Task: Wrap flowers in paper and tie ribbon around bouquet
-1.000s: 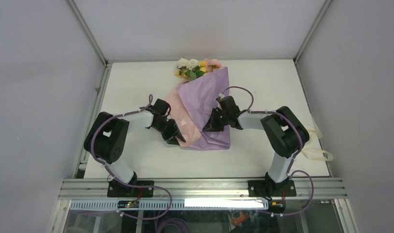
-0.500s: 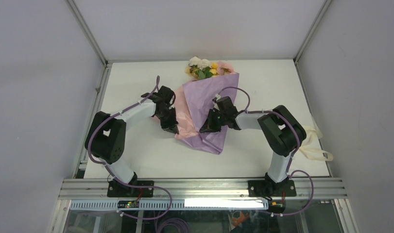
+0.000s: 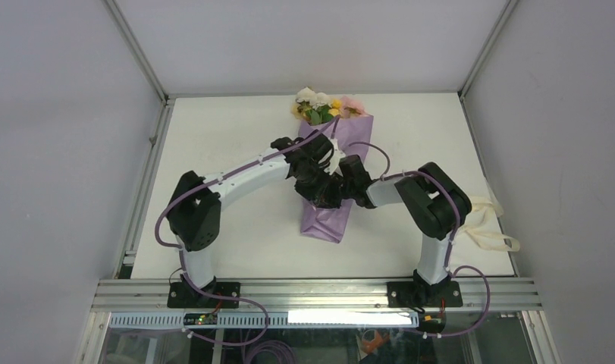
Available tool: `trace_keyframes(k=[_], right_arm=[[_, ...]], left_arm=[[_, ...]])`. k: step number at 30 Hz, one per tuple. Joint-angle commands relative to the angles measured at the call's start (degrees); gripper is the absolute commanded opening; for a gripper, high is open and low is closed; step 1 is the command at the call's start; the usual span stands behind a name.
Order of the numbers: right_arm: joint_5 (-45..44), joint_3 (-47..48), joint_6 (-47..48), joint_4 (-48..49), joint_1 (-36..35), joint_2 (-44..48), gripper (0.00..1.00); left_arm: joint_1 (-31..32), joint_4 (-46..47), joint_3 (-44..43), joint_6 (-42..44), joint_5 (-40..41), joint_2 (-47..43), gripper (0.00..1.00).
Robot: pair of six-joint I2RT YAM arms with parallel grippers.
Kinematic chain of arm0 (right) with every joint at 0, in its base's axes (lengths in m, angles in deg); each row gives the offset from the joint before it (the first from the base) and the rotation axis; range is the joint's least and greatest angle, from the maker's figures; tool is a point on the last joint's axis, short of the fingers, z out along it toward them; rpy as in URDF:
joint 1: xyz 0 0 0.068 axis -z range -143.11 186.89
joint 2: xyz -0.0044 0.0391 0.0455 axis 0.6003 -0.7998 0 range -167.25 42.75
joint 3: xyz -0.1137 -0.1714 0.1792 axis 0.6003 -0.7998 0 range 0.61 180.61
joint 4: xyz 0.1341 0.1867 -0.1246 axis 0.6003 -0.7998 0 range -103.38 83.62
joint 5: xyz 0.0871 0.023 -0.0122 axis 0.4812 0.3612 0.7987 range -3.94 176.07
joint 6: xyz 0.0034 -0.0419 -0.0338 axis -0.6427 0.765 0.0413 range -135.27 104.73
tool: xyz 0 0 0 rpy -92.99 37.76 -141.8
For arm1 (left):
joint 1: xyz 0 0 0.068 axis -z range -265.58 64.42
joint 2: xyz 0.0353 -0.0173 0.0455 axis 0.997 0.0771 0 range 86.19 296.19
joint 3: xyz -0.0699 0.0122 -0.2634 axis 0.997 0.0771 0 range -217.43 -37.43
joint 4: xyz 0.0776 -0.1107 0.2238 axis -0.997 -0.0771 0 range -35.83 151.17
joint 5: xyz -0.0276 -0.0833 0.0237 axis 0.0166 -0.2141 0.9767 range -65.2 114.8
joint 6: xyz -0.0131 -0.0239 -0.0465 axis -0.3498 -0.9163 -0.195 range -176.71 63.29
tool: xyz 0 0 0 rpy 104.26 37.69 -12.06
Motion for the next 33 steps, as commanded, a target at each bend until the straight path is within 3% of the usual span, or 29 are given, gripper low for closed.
trace_keyframes(k=[1, 6, 11, 18, 22, 30, 33], right_arm=[[-4.9, -3.2, -4.0, 0.4, 0.4, -1.2, 0.0], [-6.7, -4.6, -7.7, 0.7, 2.8, 5.0, 0.0], [-12.4, -2.3, -8.5, -8.1, 4.9, 10.2, 0.02], [-15.7, -3.8, -13.6, -8.6, 7.4, 15.8, 0.01], [-16.1, -2.5, -12.2, -14.3, 8.7, 20.2, 0.03], [-16.0, -0.5, -3.0, -30.5, 18.5, 27.5, 0.19], [-18.5, 1.1, 3.4, -37.9, 22.4, 28.5, 0.39]], left_arm=[[0.6, 0.5, -2.1, 9.3, 0.5, 4.2, 0.0], [2.0, 2.2, -1.4, 12.5, 1.4, 5.8, 0.0], [2.2, 4.4, 0.0, 13.4, 4.9, 6.5, 0.0], [2.9, 6.6, 2.1, 15.2, 6.6, 6.7, 0.0], [3.1, 6.9, 2.3, 15.5, 7.3, 6.8, 0.0], [3.7, 7.0, 2.1, 16.3, 8.2, 7.5, 0.0], [3.9, 7.0, 2.2, 16.8, 8.7, 7.3, 0.0]])
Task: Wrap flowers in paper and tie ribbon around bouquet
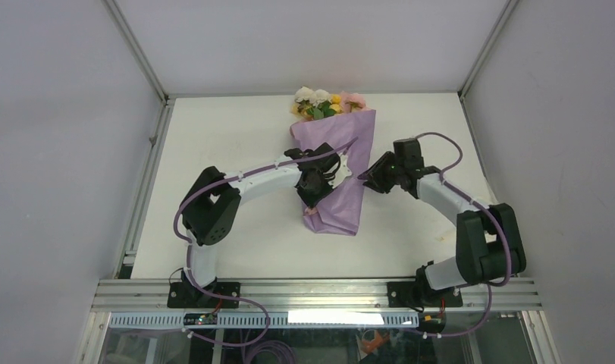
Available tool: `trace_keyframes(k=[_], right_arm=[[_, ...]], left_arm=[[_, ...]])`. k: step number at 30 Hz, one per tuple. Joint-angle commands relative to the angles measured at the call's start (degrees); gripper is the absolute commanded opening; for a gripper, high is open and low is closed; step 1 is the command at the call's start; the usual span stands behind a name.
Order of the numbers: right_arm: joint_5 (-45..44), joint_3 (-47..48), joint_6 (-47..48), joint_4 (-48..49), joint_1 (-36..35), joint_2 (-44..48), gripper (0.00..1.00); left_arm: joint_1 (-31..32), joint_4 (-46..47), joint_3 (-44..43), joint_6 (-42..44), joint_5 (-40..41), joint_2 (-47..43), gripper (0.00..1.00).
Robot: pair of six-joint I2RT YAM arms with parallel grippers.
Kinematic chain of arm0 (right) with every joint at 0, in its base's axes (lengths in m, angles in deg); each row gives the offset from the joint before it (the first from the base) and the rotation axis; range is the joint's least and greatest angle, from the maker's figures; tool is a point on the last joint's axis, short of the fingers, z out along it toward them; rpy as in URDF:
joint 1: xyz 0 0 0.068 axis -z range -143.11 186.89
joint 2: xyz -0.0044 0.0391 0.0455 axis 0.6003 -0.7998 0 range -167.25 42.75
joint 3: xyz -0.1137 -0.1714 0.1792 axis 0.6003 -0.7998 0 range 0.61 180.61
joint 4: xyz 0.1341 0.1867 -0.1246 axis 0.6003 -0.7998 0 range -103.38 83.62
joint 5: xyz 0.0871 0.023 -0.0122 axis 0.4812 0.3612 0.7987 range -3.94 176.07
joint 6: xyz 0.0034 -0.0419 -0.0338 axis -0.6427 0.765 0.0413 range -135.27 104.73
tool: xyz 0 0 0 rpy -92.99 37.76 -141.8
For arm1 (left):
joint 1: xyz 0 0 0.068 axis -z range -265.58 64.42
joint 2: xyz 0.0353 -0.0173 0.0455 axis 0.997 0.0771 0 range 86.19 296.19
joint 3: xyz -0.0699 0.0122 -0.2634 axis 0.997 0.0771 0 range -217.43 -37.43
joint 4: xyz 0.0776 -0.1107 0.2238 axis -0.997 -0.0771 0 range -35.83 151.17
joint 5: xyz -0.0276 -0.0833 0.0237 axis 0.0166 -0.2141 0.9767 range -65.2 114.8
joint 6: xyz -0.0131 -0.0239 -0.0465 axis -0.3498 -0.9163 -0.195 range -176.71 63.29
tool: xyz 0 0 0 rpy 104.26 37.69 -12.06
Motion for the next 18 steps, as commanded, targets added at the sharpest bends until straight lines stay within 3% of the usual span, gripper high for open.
trace_keyframes(k=[1, 4, 9, 12, 16, 18], right_arm=[[-2.9, 3.1, 11.3, -10.3, 5.6, 2.4, 0.47], [4.2, 3.7, 18.0, -9.5, 7.5, -4.3, 0.57], [18.8, 5.2, 21.7, -3.5, 7.3, -17.2, 0.5], [23.3, 5.6, 21.1, 1.0, 6.0, -20.6, 0.4], [23.4, 8.5, 21.0, 1.5, 1.7, -23.2, 0.1], [21.3, 9.9, 20.6, 1.3, -0.6, -23.4, 0.03]], left_arm=[[0.9, 1.1, -0.5, 2.3, 1.4, -0.5, 0.0], [1.0, 1.1, -0.7, 2.4, 1.4, -0.8, 0.0], [1.3, 0.9, -1.9, 3.3, 2.6, -2.1, 0.0], [2.2, 0.4, -2.9, 4.3, 2.7, -3.8, 0.0], [4.0, -1.5, -5.2, 5.5, 4.1, -4.9, 0.0], [4.7, -3.1, -6.6, 5.9, 4.1, -5.1, 0.0]])
